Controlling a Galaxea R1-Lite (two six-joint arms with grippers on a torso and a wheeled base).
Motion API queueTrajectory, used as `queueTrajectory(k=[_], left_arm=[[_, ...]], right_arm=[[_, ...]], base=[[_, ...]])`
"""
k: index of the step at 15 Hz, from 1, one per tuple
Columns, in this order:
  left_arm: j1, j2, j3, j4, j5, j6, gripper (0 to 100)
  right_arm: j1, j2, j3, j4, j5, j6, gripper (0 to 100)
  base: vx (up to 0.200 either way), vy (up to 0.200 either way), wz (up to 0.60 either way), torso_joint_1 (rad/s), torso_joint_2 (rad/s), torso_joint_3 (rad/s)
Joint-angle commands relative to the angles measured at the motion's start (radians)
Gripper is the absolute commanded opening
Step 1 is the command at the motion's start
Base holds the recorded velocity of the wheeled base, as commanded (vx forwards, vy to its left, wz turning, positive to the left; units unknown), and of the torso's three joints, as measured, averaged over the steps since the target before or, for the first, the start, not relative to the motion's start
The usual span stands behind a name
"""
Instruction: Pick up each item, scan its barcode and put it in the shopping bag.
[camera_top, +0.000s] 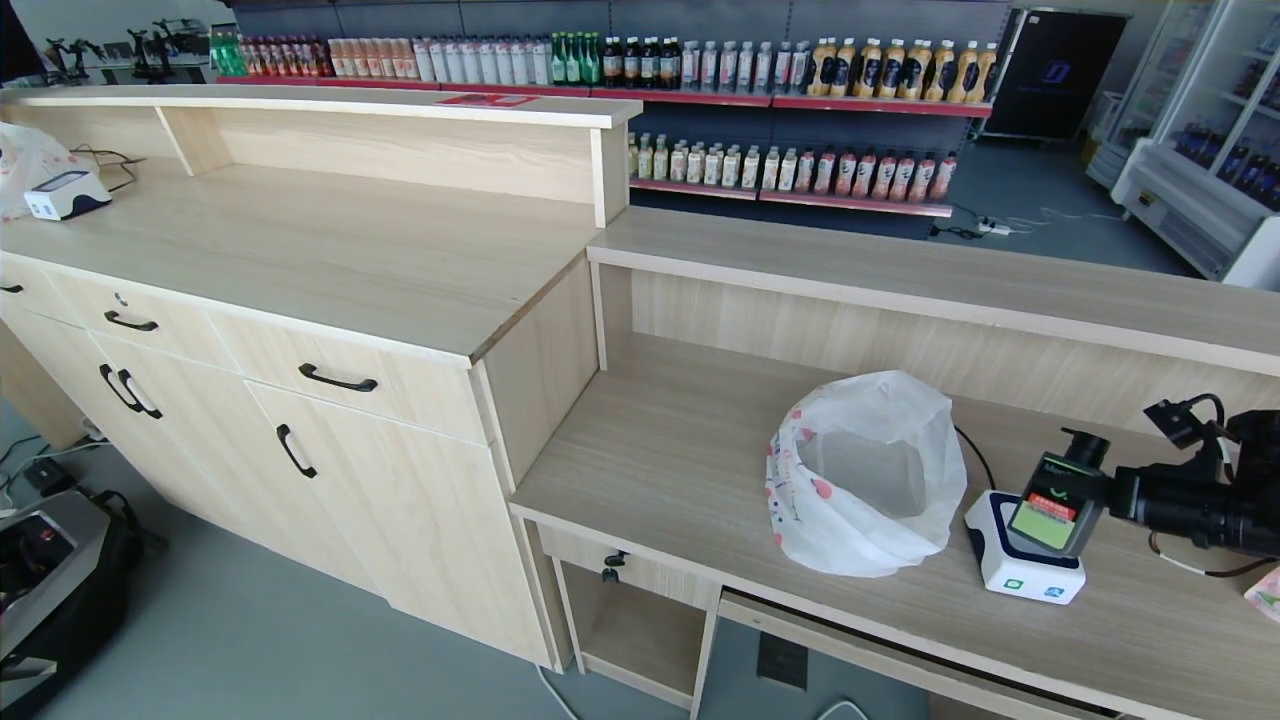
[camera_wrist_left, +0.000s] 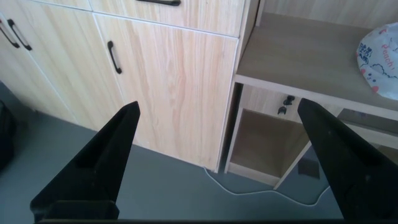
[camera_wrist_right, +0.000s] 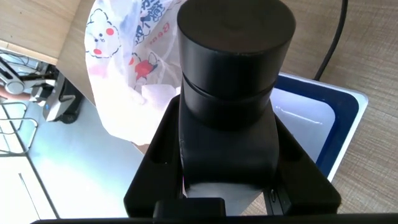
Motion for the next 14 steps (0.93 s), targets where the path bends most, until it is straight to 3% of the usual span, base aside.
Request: queueTrajectory(k=[1, 14], left_arm=[[0.0, 0.0, 0.0, 0.0, 0.0, 0.0, 100], [0.0, 0.0, 0.0, 0.0, 0.0, 0.0, 100]], right_arm=[[0.0, 0.002, -0.001, -0.002, 0.0, -0.009, 0], [-0.013, 0.036, -0.009, -0.002, 0.0, -0.051, 0]], base=[[0.0, 0.0, 0.0, 0.0, 0.0, 0.0], [0.0, 0.0, 0.0, 0.0, 0.0, 0.0]])
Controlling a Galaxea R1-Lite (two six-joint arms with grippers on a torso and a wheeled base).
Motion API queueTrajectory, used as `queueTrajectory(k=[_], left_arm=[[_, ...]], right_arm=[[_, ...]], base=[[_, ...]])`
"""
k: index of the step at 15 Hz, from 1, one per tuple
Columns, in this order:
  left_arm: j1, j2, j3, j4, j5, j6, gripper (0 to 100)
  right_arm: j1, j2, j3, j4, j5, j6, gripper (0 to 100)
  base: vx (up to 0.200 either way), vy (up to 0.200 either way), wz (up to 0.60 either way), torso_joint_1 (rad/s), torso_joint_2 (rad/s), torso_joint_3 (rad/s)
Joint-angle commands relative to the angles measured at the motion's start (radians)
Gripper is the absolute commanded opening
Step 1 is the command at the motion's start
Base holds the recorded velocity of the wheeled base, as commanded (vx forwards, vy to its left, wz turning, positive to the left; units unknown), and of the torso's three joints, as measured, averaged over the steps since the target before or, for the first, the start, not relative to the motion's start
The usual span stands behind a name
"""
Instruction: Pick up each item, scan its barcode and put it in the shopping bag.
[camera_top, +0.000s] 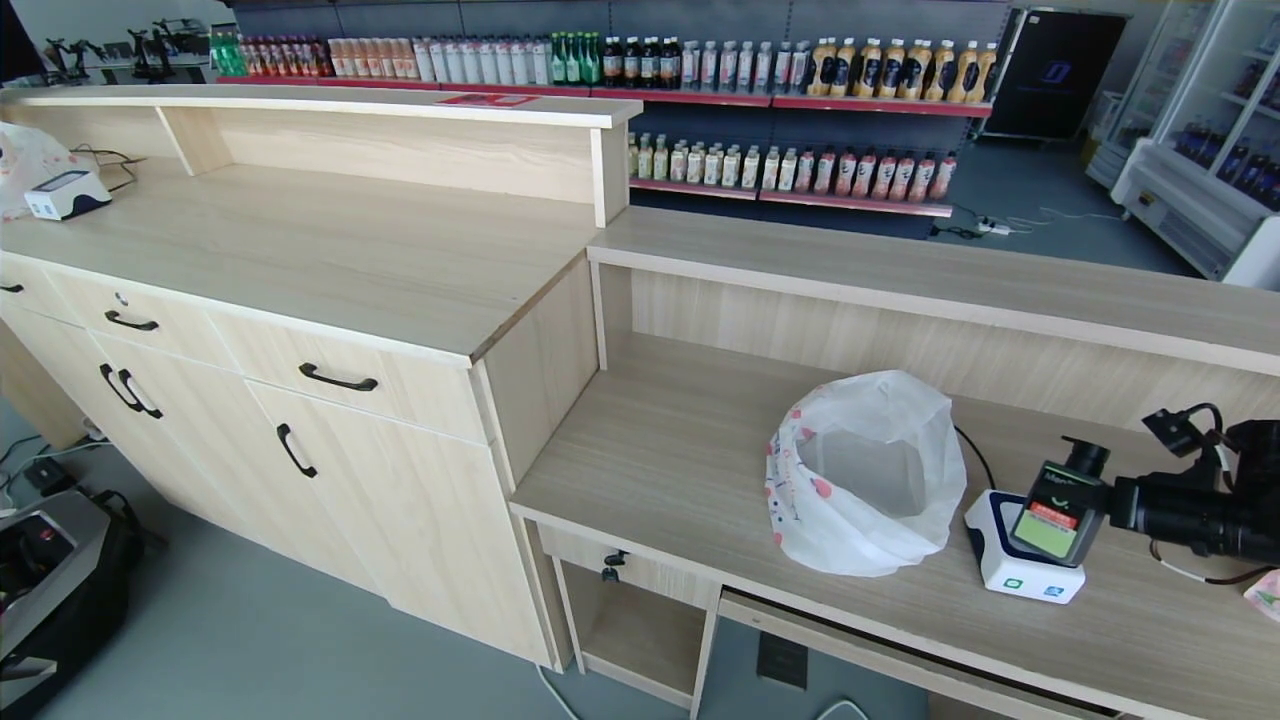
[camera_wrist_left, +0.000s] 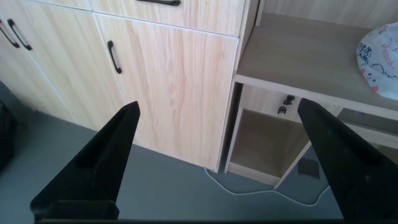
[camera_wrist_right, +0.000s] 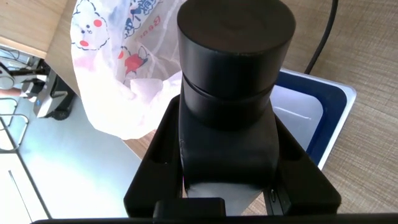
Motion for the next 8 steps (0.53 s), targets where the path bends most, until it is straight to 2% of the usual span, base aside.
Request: queueTrajectory(k=[1, 8], left_arm=[[0.0, 0.0, 0.0, 0.0, 0.0, -0.001, 100], [0.0, 0.0, 0.0, 0.0, 0.0, -0.001, 100]], right_arm=[[0.001, 0.006, -0.006, -0.001, 0.001, 0.0, 0], [0.007, 0.012, -0.011, -0.002, 0.004, 0.0, 0]], base=[[0.0, 0.0, 0.0, 0.0, 0.0, 0.0], [0.0, 0.0, 0.0, 0.0, 0.0, 0.0]])
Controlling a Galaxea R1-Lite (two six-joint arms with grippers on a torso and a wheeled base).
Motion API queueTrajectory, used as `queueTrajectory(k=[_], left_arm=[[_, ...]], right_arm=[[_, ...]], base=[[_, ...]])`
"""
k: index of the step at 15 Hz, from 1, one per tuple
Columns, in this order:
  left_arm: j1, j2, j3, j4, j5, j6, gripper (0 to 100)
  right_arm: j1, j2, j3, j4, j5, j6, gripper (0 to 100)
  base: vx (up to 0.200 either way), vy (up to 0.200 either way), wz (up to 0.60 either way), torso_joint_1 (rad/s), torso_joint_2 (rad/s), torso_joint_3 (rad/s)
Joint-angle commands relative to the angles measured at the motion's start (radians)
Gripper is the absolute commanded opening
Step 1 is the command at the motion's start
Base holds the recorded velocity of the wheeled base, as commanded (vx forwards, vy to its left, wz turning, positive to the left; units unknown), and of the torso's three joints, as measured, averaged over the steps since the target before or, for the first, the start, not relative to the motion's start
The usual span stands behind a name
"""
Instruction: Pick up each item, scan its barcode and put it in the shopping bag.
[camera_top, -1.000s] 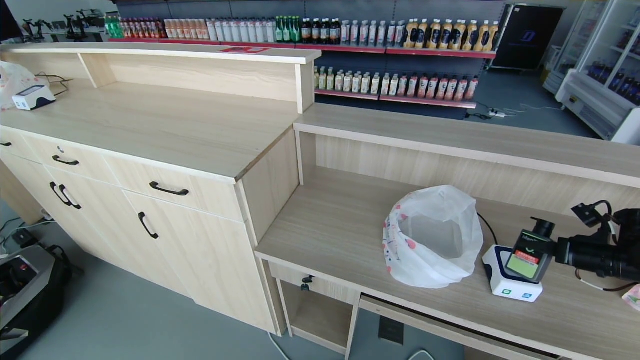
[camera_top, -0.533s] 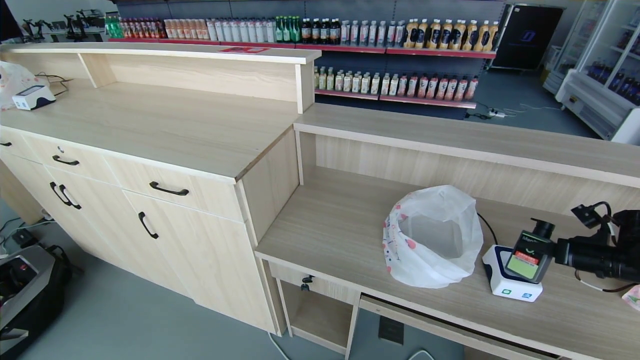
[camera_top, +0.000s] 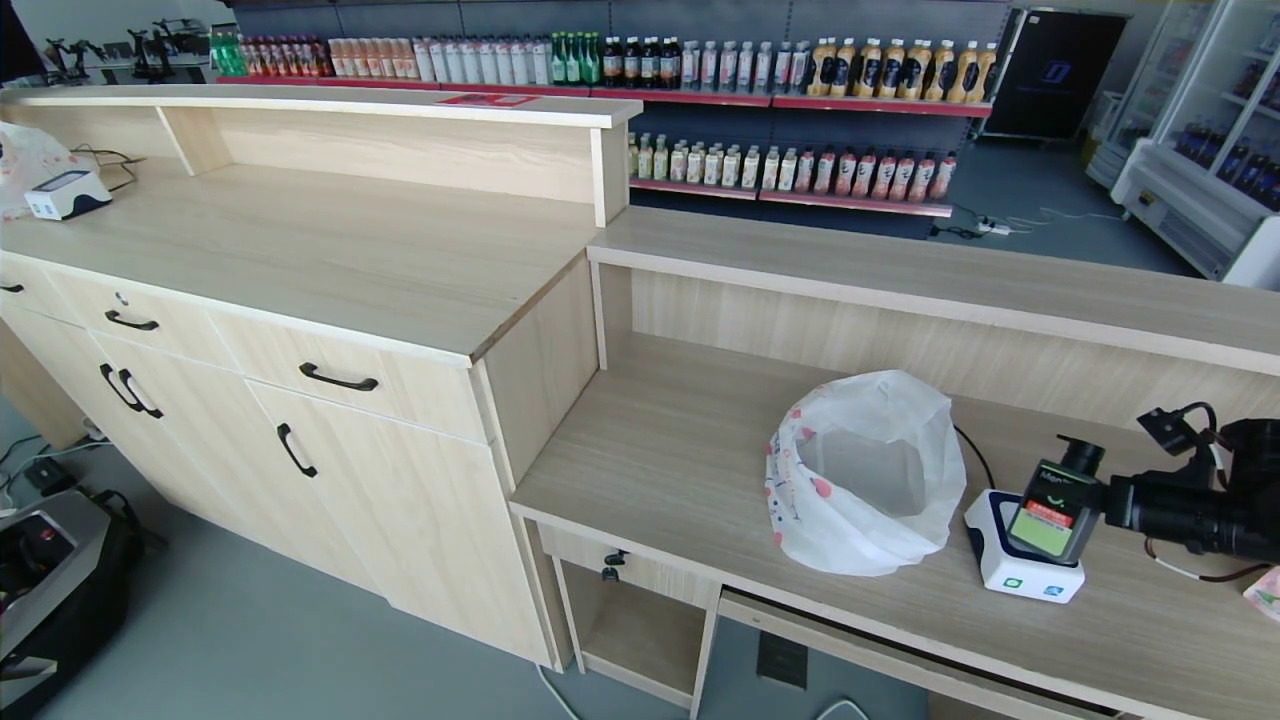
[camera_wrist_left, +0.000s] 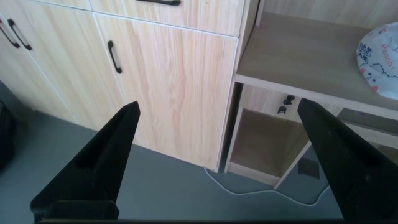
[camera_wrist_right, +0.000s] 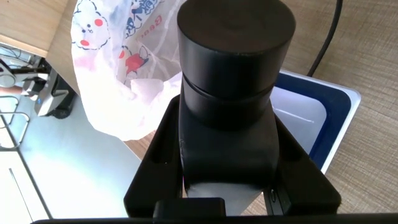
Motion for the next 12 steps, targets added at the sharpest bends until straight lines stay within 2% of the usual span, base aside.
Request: queueTrajectory(k=[1, 12], left_arm=[[0.0, 0.0, 0.0, 0.0, 0.0, -0.001, 100], [0.0, 0.0, 0.0, 0.0, 0.0, -0.001, 100]], right_arm=[[0.0, 0.001, 0.001, -0.001, 0.0, 0.0, 0], [0.003, 0.011, 0.0, 0.001, -0.004, -0.031, 0]], base=[[0.0, 0.0, 0.0, 0.0, 0.0, 0.0], [0.0, 0.0, 0.0, 0.0, 0.0, 0.0]])
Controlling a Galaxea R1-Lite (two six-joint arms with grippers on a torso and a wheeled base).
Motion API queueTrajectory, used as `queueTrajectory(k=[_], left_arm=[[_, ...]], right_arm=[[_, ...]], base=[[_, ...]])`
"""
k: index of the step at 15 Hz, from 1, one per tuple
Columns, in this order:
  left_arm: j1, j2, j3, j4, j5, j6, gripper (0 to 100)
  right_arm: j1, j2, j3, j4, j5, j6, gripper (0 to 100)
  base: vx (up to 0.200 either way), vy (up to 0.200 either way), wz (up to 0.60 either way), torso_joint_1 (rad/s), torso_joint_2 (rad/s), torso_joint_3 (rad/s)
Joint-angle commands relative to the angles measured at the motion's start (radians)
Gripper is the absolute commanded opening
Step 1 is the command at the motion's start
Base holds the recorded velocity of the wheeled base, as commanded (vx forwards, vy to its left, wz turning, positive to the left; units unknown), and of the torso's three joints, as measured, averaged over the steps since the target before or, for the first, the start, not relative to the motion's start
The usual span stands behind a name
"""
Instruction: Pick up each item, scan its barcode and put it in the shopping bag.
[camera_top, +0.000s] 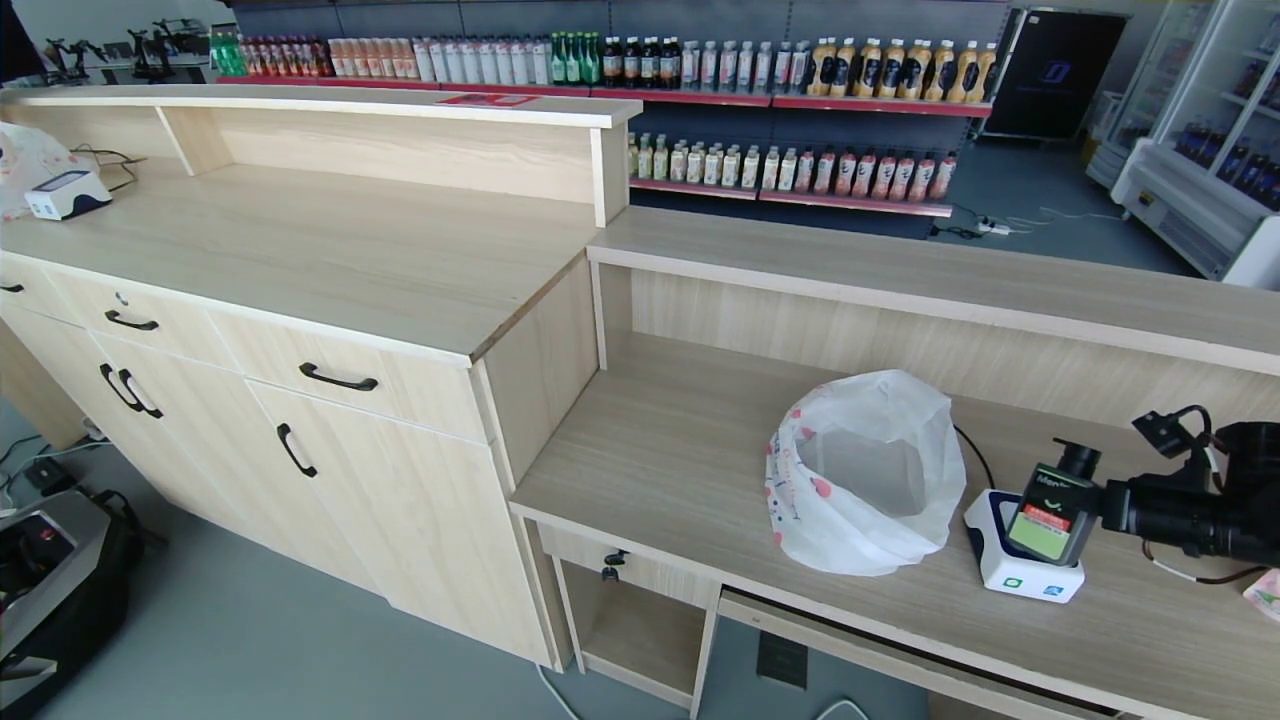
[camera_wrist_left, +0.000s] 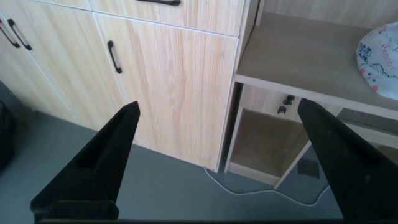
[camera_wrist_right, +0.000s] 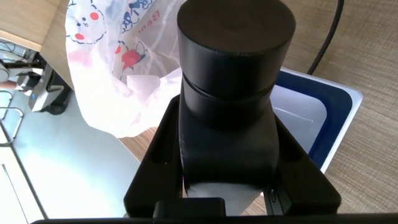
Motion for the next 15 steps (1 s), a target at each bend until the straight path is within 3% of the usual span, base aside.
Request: queueTrajectory(k=[1, 5, 10, 11, 12, 13, 15], left_arm=[[0.0, 0.0, 0.0, 0.0, 0.0, 0.0, 100], [0.0, 0.0, 0.0, 0.0, 0.0, 0.0, 100], [0.0, 0.0, 0.0, 0.0, 0.0, 0.0, 100], [0.0, 0.0, 0.0, 0.0, 0.0, 0.0, 100], [0.0, 0.0, 0.0, 0.0, 0.0, 0.0, 100], [0.0, 0.0, 0.0, 0.0, 0.0, 0.0, 100], [0.0, 0.0, 0.0, 0.0, 0.0, 0.0, 100]], right_arm=[[0.0, 0.003, -0.007, 0.0, 0.001, -0.001, 0], [0.001, -0.022, -0.012, -0.002, -0.005, -0.001, 0], [0.147, -0.629, 0.119, 0.164, -0.232, -0.042, 0], [0.153, -0.68, 0.146, 0.159, -0.243, -0.085, 0], [0.149, -0.764, 0.229, 0.141, -0.295, -0.304, 0], [0.124, -0.804, 0.277, 0.133, -0.335, -0.422, 0], [0.07, -0.832, 0.338, 0.078, -0.345, -0.508, 0]], base=[[0.0, 0.0, 0.0, 0.0, 0.0, 0.0], [0.0, 0.0, 0.0, 0.0, 0.0, 0.0], [0.0, 0.0, 0.0, 0.0, 0.0, 0.0], [0.0, 0.0, 0.0, 0.0, 0.0, 0.0], [0.0, 0.0, 0.0, 0.0, 0.0, 0.0], [0.0, 0.0, 0.0, 0.0, 0.0, 0.0], [0.0, 0.0, 0.0, 0.0, 0.0, 0.0]])
